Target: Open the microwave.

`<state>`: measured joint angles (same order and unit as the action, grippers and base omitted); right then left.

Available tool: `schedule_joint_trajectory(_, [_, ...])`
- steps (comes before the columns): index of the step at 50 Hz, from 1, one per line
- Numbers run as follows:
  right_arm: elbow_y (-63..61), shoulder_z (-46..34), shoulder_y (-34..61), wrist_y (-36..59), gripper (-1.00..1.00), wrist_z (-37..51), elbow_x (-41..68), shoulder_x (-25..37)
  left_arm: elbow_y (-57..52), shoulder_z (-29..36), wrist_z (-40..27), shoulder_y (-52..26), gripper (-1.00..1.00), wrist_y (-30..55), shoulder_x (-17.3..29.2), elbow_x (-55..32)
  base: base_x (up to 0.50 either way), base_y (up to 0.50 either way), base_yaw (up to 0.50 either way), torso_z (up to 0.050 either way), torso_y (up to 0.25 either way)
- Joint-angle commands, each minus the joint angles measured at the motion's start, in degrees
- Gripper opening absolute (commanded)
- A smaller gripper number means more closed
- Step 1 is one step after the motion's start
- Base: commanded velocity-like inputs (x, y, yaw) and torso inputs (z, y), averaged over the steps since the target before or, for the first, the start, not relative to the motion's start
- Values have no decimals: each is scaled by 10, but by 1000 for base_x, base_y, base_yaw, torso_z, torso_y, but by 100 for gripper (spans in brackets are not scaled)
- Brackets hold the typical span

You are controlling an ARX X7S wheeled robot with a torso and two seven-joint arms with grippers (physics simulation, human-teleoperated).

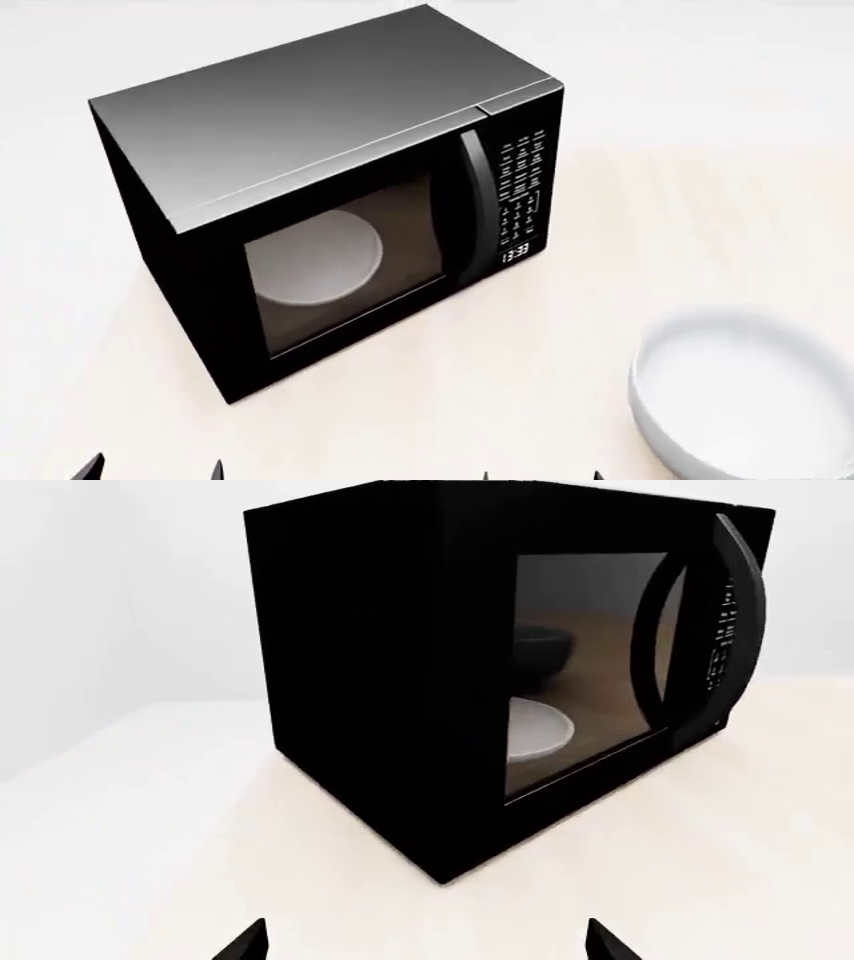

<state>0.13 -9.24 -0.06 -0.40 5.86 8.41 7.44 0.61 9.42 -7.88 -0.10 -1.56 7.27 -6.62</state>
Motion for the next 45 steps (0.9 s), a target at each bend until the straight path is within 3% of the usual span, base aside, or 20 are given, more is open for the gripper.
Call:
schedule_joint_trajectory(1, [-3,-6,1,3,100,4,7,6,1,6,-5,-2,100,-2,4,-6,500,27,0,0,0])
schedule_joint_trajectory(20, [-5,-13,-1,-1,100,12,12,12,-6,13,-9,1,100,0,12,-19,500,31,0,0,0])
schedule_joint_trajectory(25, [-5,-13,-1,-2,100,16,15,12,-1,17,-16,-2,100,-2,13,-11,4,0,0,0,-24])
schedule_joint_trajectory(45, [4,-22,4,-6,100,20,21,17,2,26,-23,-5,100,-4,19,-15,0,0,0,0,-241])
